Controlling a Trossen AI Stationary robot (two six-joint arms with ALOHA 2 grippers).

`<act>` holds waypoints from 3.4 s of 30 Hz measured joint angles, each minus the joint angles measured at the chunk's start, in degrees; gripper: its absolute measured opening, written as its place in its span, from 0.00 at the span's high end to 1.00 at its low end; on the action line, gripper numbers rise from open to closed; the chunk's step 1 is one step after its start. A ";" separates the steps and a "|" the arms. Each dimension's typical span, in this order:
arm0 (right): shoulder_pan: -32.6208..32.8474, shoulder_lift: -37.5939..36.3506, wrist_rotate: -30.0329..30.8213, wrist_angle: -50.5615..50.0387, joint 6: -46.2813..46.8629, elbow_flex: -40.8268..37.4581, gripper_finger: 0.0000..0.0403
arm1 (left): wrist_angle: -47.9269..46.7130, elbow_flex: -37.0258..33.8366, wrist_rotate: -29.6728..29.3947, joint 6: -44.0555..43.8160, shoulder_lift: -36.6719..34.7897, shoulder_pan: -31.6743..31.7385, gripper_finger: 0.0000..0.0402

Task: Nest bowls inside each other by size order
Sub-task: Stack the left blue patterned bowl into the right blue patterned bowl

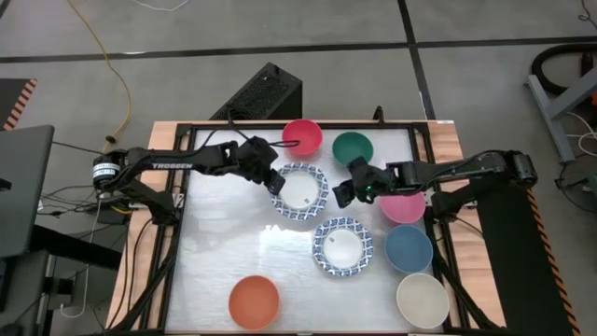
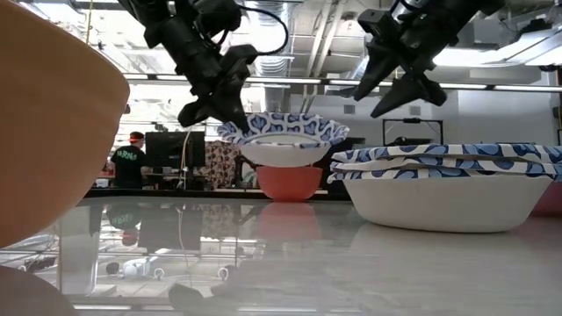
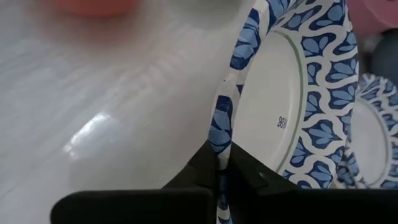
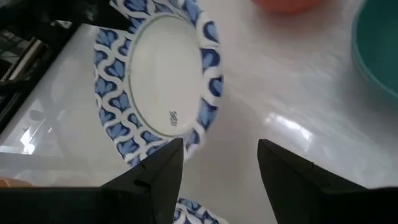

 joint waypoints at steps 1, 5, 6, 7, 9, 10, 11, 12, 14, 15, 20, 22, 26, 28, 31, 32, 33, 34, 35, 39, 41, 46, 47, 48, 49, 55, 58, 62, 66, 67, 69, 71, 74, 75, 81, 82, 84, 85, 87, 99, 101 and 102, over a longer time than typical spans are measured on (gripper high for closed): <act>0.00 0.00 0.67 0.48 -0.33 0.00 0.44 | 0.25 0.19 0.00 -0.15 0.00 0.00 1.00; 0.02 0.00 3.65 0.91 -0.62 0.00 0.44 | 1.34 1.30 -0.07 -1.90 0.00 0.00 1.00; 0.02 0.00 4.18 1.07 -0.64 0.00 0.44 | 1.34 1.58 -0.43 -2.34 0.00 0.00 1.00; 0.02 0.00 4.91 1.30 -0.87 0.00 0.44 | 1.38 1.73 -1.00 -2.82 0.00 0.00 1.00; 0.02 0.00 5.76 1.84 -1.29 0.00 0.44 | 1.38 1.98 -2.03 -3.60 0.00 0.00 1.00; 0.02 0.00 6.10 1.93 -1.46 0.00 0.44 | 1.57 2.03 -2.39 -4.24 0.00 0.00 1.00; 0.02 0.00 6.47 1.90 -1.52 0.00 0.44 | 1.96 2.03 -2.49 -4.80 0.00 0.00 1.00; 0.02 0.00 6.76 1.91 -1.54 0.00 0.44 | 2.51 2.03 -2.50 -5.30 0.00 0.00 1.00; 0.00 0.00 6.84 1.91 -1.69 0.00 0.44 | 4.15 2.03 -2.48 -6.13 0.00 0.00 1.00; 0.01 0.00 6.89 1.93 -1.81 0.00 0.44 | 4.97 2.05 -2.47 -6.55 0.00 0.00 1.00; 0.02 0.00 7.36 1.93 -2.46 0.00 0.44 | 7.05 2.05 -1.94 -7.54 0.00 0.00 1.00; 0.02 0.00 8.02 1.91 -2.53 0.00 0.44 | 7.71 2.05 -1.37 -7.78 0.00 0.00 1.00; -0.02 0.00 8.97 1.91 -2.53 0.00 0.44 | 7.72 2.05 -1.35 -8.12 0.00 -0.33 1.00; -0.02 0.00 9.01 1.93 -2.93 0.00 0.44 | 7.96 2.05 -1.35 -8.15 0.00 -0.66 1.00; -0.02 0.00 9.03 1.90 -3.42 0.00 0.47 | 9.17 2.05 -1.32 -8.17 0.00 -1.25 1.00; -0.04 0.00 9.03 1.91 -3.44 0.00 0.49 | 9.65 2.05 -1.32 -8.19 0.00 -1.34 1.00; -0.08 0.00 9.03 1.91 -3.44 0.00 0.51 | 10.10 2.05 -1.32 -8.19 0.00 -1.48 1.00; -0.21 0.00 9.02 1.90 -3.42 0.00 0.53 | 10.41 2.05 -1.35 -8.21 0.00 -1.60 1.00; -0.36 0.00 8.99 1.88 -3.30 0.00 0.56 | 10.48 2.05 -1.39 -8.34 0.00 -1.62 1.00; -0.79 0.00 8.90 1.74 -1.59 0.02 0.72 | 10.36 2.05 -1.43 -8.41 0.00 -1.62 1.00; -0.79 0.00 8.69 1.75 -0.99 0.07 0.81 | 10.36 2.05 -1.43 -8.29 0.00 -1.62 1.00; -1.13 0.00 6.63 1.52 0.97 0.07 0.97 | 10.21 2.05 -1.39 -8.10 0.00 -1.64 1.00; -1.14 0.00 6.42 1.48 1.08 0.07 0.96 | 10.13 2.05 -1.40 -7.92 0.00 -1.66 1.00; -1.14 0.00 6.22 1.47 1.18 0.07 0.96 | 10.14 2.05 -1.41 -7.50 0.00 -1.64 1.00; -1.17 0.00 6.09 1.47 1.50 0.07 0.95 | 10.13 2.05 -1.43 -7.12 0.00 -1.64 1.00; -1.79 0.00 4.74 1.23 2.24 0.07 0.98 | 10.25 2.05 -1.44 -1.48 0.00 -1.66 0.92; -1.93 0.00 4.50 0.29 3.97 0.07 0.98 | 10.25 2.05 -1.41 1.24 0.00 -1.66 0.83; -2.82 0.00 3.44 -2.96 8.03 0.07 0.98 | 10.70 2.05 -0.98 2.96 0.00 -1.66 0.67; -4.51 0.00 1.67 -4.26 9.54 0.07 0.98 | 11.43 2.05 -0.60 2.49 0.00 -1.66 0.50; -5.18 0.00 0.36 -4.08 9.56 0.07 0.98 | 11.50 2.05 -0.68 1.77 0.00 -1.65 0.47; -6.44 0.00 -2.73 -3.85 9.02 0.07 0.98 | 11.82 2.05 -1.02 0.43 -0.01 -1.60 0.41; -7.49 0.00 -6.45 -3.68 7.45 0.07 0.98 | 11.86 2.05 -1.04 0.17 -0.27 -1.57 0.39; -8.50 -0.18 -11.35 -3.21 5.28 -1.04 0.99 | 12.08 2.05 -0.54 0.09 -1.27 -1.57 0.38; -8.76 -0.52 -12.92 -3.01 5.19 -2.00 0.99 | 12.31 2.05 -0.13 0.22 -1.80 -1.57 0.38; -8.83 -7.73 -20.86 8.01 5.00 -9.35 0.99 | 12.12 2.05 -0.24 1.99 -7.25 -1.57 0.37; -8.83 -9.50 -22.14 10.85 5.01 -10.85 0.99 | 12.00 2.05 -0.75 1.99 -8.21 -1.57 0.37; -8.82 -13.08 -23.80 13.38 5.10 -13.21 0.99 | 12.04 2.05 -2.52 2.23 -9.93 -1.57 0.37; -8.78 -14.88 -24.45 13.51 5.60 -14.19 0.99 | 11.67 2.05 -3.11 2.76 -10.65 -1.57 0.37; -8.40 -18.22 -25.14 13.13 7.28 -15.97 0.99 | 11.49 2.05 -4.01 3.94 -11.85 -1.57 0.37; 2.96 -19.65 -26.05 9.40 16.95 -19.89 0.99 | 8.00 2.05 -5.16 4.59 -13.35 -1.57 0.37; 4.59 -18.25 -24.23 10.09 17.25 -19.87 0.99 | 7.76 2.05 -5.35 4.59 -13.31 -1.55 0.37; 5.34 -17.58 -23.08 9.96 17.26 -19.87 0.99 | 7.83 2.05 -5.69 4.59 -13.31 -1.55 0.37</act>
